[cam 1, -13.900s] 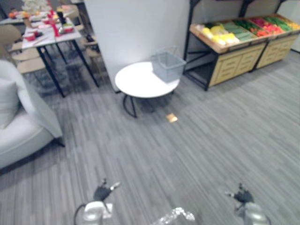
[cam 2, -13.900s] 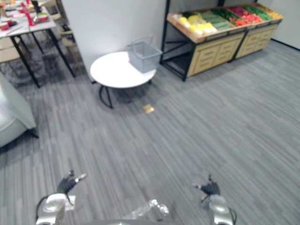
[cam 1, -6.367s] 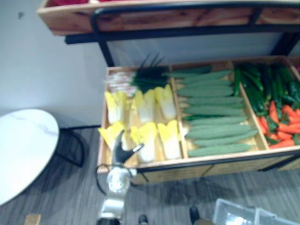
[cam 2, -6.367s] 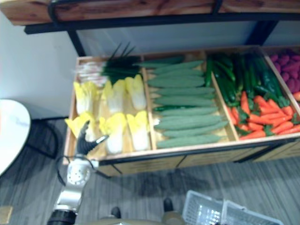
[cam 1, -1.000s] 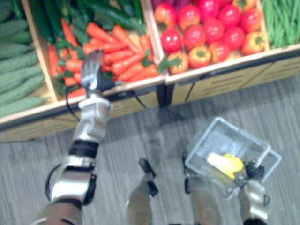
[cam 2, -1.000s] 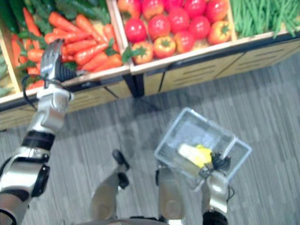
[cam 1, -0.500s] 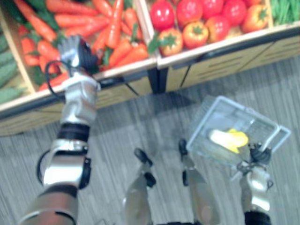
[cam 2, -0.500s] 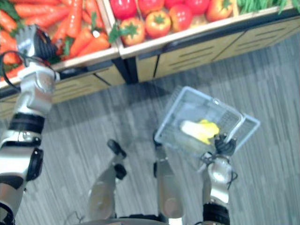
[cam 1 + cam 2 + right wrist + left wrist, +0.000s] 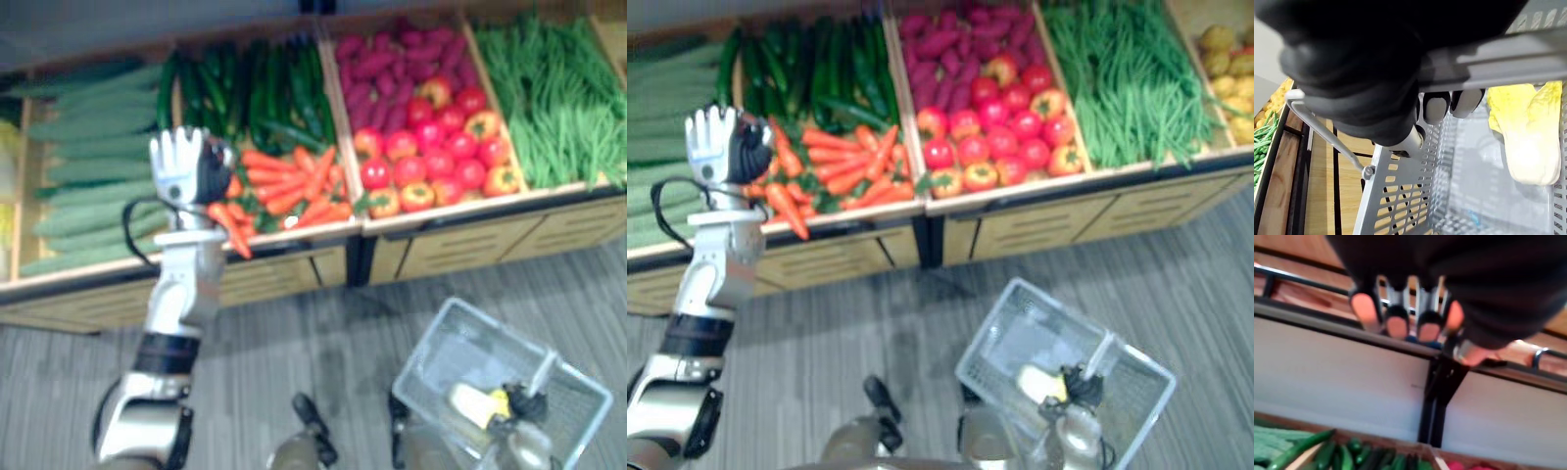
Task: Pick vegetable in the basket
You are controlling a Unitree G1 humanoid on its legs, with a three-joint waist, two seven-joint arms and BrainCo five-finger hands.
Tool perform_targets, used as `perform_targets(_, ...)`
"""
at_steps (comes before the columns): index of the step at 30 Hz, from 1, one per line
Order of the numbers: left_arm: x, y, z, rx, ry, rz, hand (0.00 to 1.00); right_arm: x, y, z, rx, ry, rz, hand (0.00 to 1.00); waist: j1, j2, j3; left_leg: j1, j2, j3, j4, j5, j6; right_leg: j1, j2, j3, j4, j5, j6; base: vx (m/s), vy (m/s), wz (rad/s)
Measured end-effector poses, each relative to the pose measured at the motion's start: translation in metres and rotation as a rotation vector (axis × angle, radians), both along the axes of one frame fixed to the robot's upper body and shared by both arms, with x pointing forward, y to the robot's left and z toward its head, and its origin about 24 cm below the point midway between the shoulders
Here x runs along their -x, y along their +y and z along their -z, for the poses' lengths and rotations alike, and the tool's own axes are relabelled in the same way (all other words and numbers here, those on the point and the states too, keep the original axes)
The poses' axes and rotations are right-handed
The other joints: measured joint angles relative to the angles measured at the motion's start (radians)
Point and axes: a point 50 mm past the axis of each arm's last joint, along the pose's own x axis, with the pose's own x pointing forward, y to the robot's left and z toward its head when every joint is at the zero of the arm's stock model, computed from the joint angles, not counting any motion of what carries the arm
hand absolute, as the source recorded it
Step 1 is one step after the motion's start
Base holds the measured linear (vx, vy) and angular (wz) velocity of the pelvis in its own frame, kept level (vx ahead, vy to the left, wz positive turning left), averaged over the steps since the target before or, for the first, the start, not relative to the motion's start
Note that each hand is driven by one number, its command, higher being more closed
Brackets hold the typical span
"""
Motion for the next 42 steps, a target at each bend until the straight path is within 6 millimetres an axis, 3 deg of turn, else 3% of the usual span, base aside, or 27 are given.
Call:
perform_targets(1, 0.009, -0.005, 0.015, 0.028, 0.024, 0.024, 1.0, -0.002, 0.004, 0.002, -0.007, 0.004, -0.028, 1.0, 0.0, -0.009, -0.015, -0.004, 0.002, -0.006, 0.049, -0.027, 0.0, 0.002, 0.002, 0.029, 0.001, -0.004, 0.005, 0.01, -0.014, -0.62)
perform_targets(2, 0.022, -0.01, 0.033, 0.057, 0.061, 0.059, 1.0, -0.011, 0.009, 0.001, -0.014, -0.002, -0.066, 1.0, 0.01, -0.023, -0.018, -0.023, 0.018, -0.1, 0.155, -0.078, 0.001, 0.001, 0.008, 0.084, 0.003, -0.004, 0.005, 0.01, -0.046, -0.85)
perform_targets(3, 0.028, -0.011, 0.044, 0.076, 0.092, 0.07, 1.0, -0.017, 0.011, -0.001, -0.01, -0.015, -0.086, 1.0, 0.013, -0.022, -0.02, -0.032, 0.025, -0.177, 0.199, -0.109, -0.009, 0.006, 0.012, 0.111, 0.005, -0.005, 0.006, 0.0, -0.063, -1.08)
perform_targets(5, 0.04, -0.028, 0.079, 0.163, 0.199, 0.125, 1.0, -0.03, 0.014, -0.006, 0.006, -0.029, -0.144, 1.0, 0.008, 0.009, -0.038, -0.039, 0.027, -0.396, 0.267, -0.198, -0.067, 0.001, 0.031, 0.168, 0.014, -0.008, 0.015, -0.04, -0.001, -0.99)
perform_targets(7, 0.04, -0.048, 0.093, 0.211, 0.254, 0.196, 1.0, -0.026, 0.016, -0.003, -0.003, -0.008, -0.142, 1.0, -0.007, 0.009, -0.053, -0.03, 0.013, -0.411, 0.253, -0.221, -0.081, 0.001, 0.026, 0.183, 0.014, -0.006, 0.032, -0.06, 0.061, -0.42)
perform_targets(8, 0.04, -0.051, 0.101, 0.242, 0.289, 0.219, 1.0, -0.021, 0.019, 0.0, -0.02, 0.004, -0.139, 1.0, -0.014, -0.01, -0.062, 0.002, -0.008, -0.388, 0.21, -0.214, -0.075, -0.005, 0.013, 0.209, 0.016, -0.007, 0.035, -0.04, 0.069, -0.46)
perform_targets(12, 0.037, -0.032, 0.115, 0.253, 0.359, 0.135, 1.0, -0.019, 0.022, -0.002, -0.029, -0.007, -0.17, 1.0, -0.019, -0.035, -0.078, 0.051, -0.036, -0.302, 0.172, -0.21, -0.075, -0.049, -0.001, 0.294, 0.049, -0.006, 0.049, -0.03, 0.075, -0.61)
perform_targets(13, 0.037, -0.027, 0.115, 0.253, 0.364, 0.118, 0.0, -0.02, 0.022, -0.002, -0.025, -0.005, -0.178, 1.0, -0.02, -0.036, -0.078, 0.049, -0.037, -0.293, 0.172, -0.21, -0.075, -0.059, -0.001, 0.298, 0.05, -0.004, 0.046, -0.02, 0.039, -0.57)
perform_targets(16, 0.027, -0.003, 0.118, 0.247, 0.399, 0.009, 0.0, -0.02, 0.022, -0.002, -0.006, 0.004, -0.191, 1.0, -0.027, -0.039, -0.076, 0.04, -0.036, -0.271, 0.171, -0.201, -0.066, -0.079, -0.008, 0.279, 0.043, 0.022, 0.05, 0.03, 0.002, -0.23)
perform_targets(20, 0.01, 0.015, 0.105, 0.239, 0.372, -0.065, 0.0, -0.014, 0.018, 0.001, 0.001, 0.031, -0.187, 1.0, -0.055, -0.034, -0.074, 0.015, -0.018, -0.314, 0.159, -0.19, -0.074, -0.077, -0.002, 0.219, 0.027, 0.019, 0.042, 0.07, -0.03, 0.3)
perform_targets(22, -0.001, 0.02, 0.089, 0.245, 0.313, -0.083, 0.0, -0.011, 0.014, 0.003, 0.008, 0.048, -0.174, 1.0, -0.073, -0.02, -0.055, -0.083, 0.028, -0.366, 0.31, -0.232, -0.072, -0.071, 0.008, 0.149, 0.03, 0.009, 0.026, 0.05, -0.03, 0.69)
perform_targets(25, -0.014, 0.035, 0.069, 0.307, 0.252, -0.138, 0.0, -0.015, 0.003, -0.001, 0.037, 0.039, -0.157, 1.0, -0.071, -0.012, -0.002, -0.181, 0.079, -0.336, 0.474, -0.229, -0.068, -0.058, 0.014, 0.097, 0.028, 0.012, 0.021, 0.0, -0.035, 0.47)
perform_targets(27, -0.017, 0.043, 0.056, 0.321, 0.205, -0.171, 0.0, -0.017, -0.011, -0.007, 0.082, 0.037, -0.147, 1.0, -0.07, 0.0, 0.006, -0.137, 0.065, -0.242, 0.327, -0.213, -0.046, -0.081, 0.008, 0.085, 0.012, 0.018, 0.02, 0.02, -0.035, 0.17)
perform_targets(29, -0.021, 0.053, 0.041, 0.28, 0.174, -0.194, 0.0, -0.024, -0.009, -0.01, 0.085, 0.014, -0.154, 1.0, -0.068, -0.017, 0.021, -0.125, 0.028, -0.214, 0.203, -0.137, -0.048, -0.118, -0.009, 0.082, -0.016, 0.042, 0.017, -0.03, -0.041, 0.0)
perform_targets(33, -0.031, 0.061, 0.024, 0.261, 0.157, -0.216, 0.0, -0.038, -0.007, -0.018, 0.089, -0.029, -0.162, 1.0, -0.071, -0.02, 0.055, -0.13, 0.019, -0.185, 0.126, -0.089, -0.051, -0.166, -0.005, 0.094, -0.019, 0.057, 0.012, -0.02, -0.033, -0.16)
perform_targets(37, -0.045, 0.062, -0.01, 0.243, 0.091, -0.209, 0.0, -0.061, -0.003, -0.031, 0.099, -0.099, -0.169, 1.0, -0.074, -0.034, 0.124, -0.159, 0.014, -0.165, 0.085, -0.058, -0.05, -0.222, -0.002, 0.099, -0.013, 0.074, 0.013, -0.03, -0.028, -0.1)
perform_targets(42, -0.057, 0.067, -0.055, 0.189, 0.031, -0.22, 0.0, -0.088, 0.008, -0.065, 0.144, -0.262, -0.209, 1.0, -0.069, -0.048, 0.208, -0.254, 0.01, -0.162, 0.068, -0.024, -0.048, -0.326, -0.004, 0.086, -0.001, 0.094, 0.012, -0.03, -0.022, 0.04)
